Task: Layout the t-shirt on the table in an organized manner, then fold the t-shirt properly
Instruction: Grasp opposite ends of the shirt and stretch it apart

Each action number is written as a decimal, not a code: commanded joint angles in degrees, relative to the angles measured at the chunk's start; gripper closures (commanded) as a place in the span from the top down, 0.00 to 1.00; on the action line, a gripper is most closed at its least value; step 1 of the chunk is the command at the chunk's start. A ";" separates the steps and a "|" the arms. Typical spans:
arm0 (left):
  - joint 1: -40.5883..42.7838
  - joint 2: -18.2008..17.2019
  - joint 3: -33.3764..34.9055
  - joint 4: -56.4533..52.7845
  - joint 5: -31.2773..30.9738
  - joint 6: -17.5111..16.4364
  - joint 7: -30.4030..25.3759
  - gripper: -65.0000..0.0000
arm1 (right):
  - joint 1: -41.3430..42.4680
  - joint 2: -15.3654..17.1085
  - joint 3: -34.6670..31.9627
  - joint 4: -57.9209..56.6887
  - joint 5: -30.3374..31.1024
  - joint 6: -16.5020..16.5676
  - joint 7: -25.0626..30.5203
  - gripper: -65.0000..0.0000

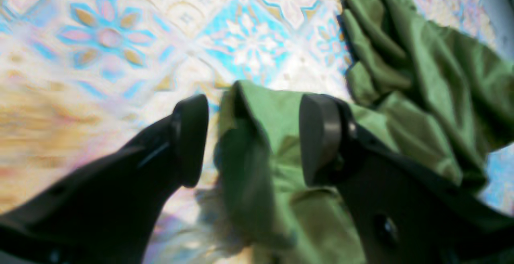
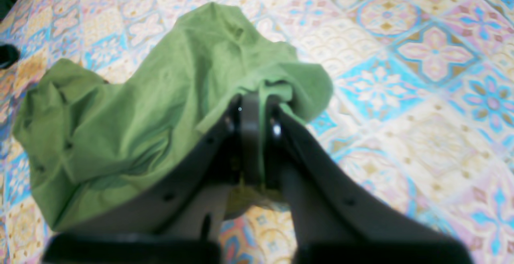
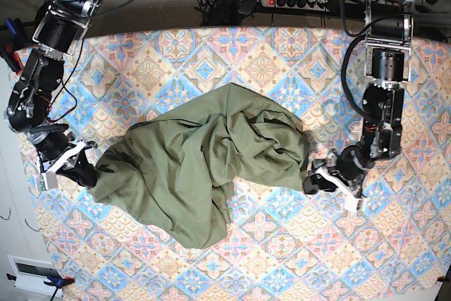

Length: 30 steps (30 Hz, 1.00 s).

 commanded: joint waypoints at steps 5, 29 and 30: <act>-3.04 1.55 4.85 0.39 -0.97 -0.68 1.99 0.55 | 1.40 1.02 0.06 1.08 1.39 0.14 1.71 0.01; -1.02 2.87 -2.36 -6.64 -5.10 -0.24 0.14 0.54 | 1.40 1.02 -0.03 0.73 1.39 0.14 1.97 0.01; -1.11 3.48 -2.36 -7.70 -5.10 -0.24 0.05 0.54 | 1.40 1.02 -0.03 0.73 1.39 0.14 1.88 0.01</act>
